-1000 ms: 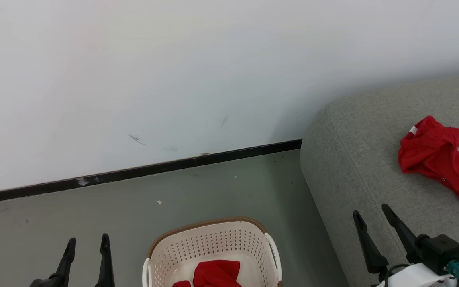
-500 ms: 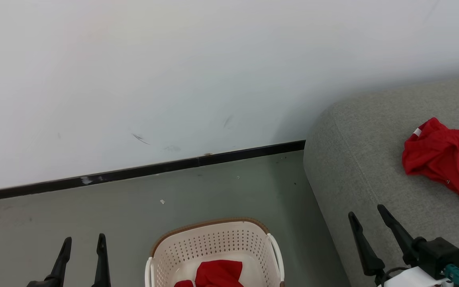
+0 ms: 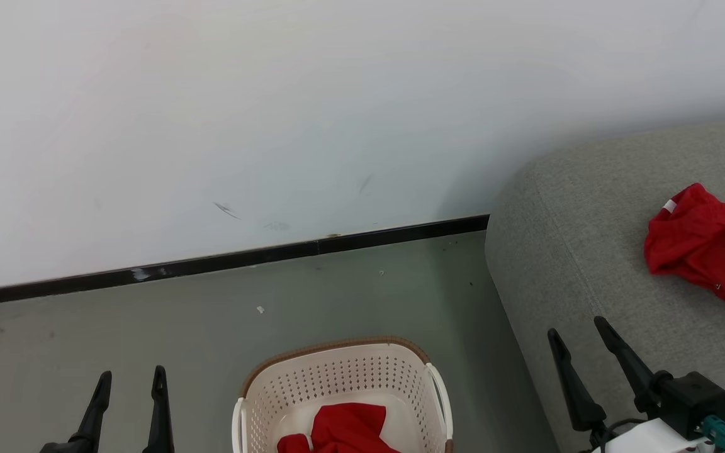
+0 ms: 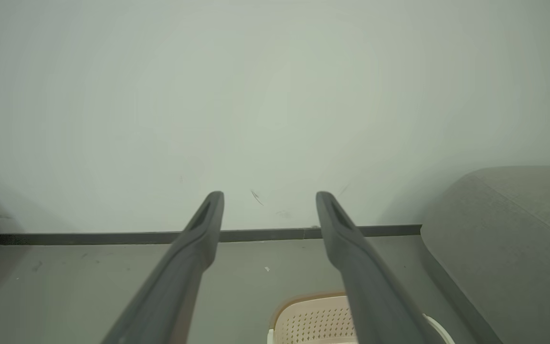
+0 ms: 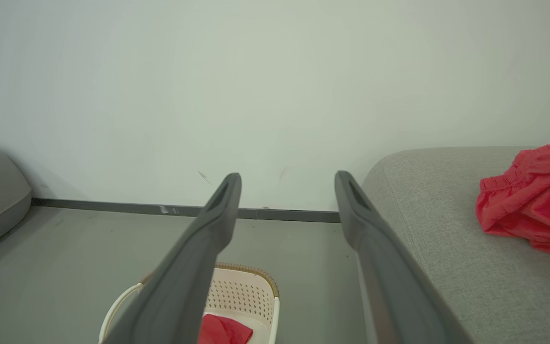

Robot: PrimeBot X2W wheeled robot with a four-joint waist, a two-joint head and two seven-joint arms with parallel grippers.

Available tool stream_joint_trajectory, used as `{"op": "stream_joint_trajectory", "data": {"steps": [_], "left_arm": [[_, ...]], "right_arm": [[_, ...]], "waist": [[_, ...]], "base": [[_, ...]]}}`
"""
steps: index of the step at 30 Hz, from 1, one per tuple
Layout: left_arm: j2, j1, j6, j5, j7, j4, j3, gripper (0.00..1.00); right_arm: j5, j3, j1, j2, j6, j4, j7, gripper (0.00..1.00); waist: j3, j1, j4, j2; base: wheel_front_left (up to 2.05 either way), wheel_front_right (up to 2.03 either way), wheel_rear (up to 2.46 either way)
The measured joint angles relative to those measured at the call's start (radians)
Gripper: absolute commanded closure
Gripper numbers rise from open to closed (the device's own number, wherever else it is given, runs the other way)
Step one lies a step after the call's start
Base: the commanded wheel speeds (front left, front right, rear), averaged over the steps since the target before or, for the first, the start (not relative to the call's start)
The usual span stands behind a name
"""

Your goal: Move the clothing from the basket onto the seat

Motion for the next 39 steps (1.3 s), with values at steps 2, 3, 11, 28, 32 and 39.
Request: {"op": "stream_joint_trajectory", "data": {"steps": [2, 3, 11, 28, 32, 39], "left_arm": [[0.002, 0.001, 0.000, 0.001, 0.000, -0.001, -0.001, 0.00], [0.003, 0.001, 0.000, 0.002, 0.000, -0.001, -0.002, 0.00], [0.032, -0.029, -0.026, 0.023, 0.026, 0.013, -0.038, 0.00], [0.034, -0.252, -0.137, 0.085, 0.140, 0.155, -0.201, 0.00], [0.031, -0.308, -0.165, 0.099, 0.169, 0.195, -0.239, 0.00], [-0.004, -0.418, -0.199, 0.124, 0.201, 0.270, -0.277, 0.00]], "right_arm": [[-0.005, 0.003, 0.000, 0.000, 0.000, -0.002, 0.000, 0.00], [-0.005, 0.005, 0.000, 0.000, 0.000, -0.003, 0.000, 0.00], [-0.005, 0.034, -0.007, -0.006, 0.000, -0.014, 0.001, 0.00], [-0.004, -0.005, -0.051, -0.041, 0.000, -0.080, 0.015, 0.00], [-0.004, -0.043, -0.057, -0.043, 0.000, -0.104, 0.015, 0.00], [0.004, -0.095, -0.118, -0.052, 0.000, -0.145, 0.015, 0.00]], "waist": [[0.005, 0.0000, 0.002, 0.0000], [0.008, 0.0000, 0.003, 0.0000], [0.040, 0.0000, 0.008, 0.0000], [0.161, 0.0000, 0.000, 0.0000], [0.198, -0.0001, -0.005, 0.0000], [0.283, 0.0000, -0.020, 0.0000]], "base": [[0.00, 0.00, 0.00], [0.00, 0.00, 0.00], [0.00, 0.00, 0.00], [0.00, 0.00, 0.00], [0.00, 0.00, 0.00], [0.00, 0.00, 0.00]]}}
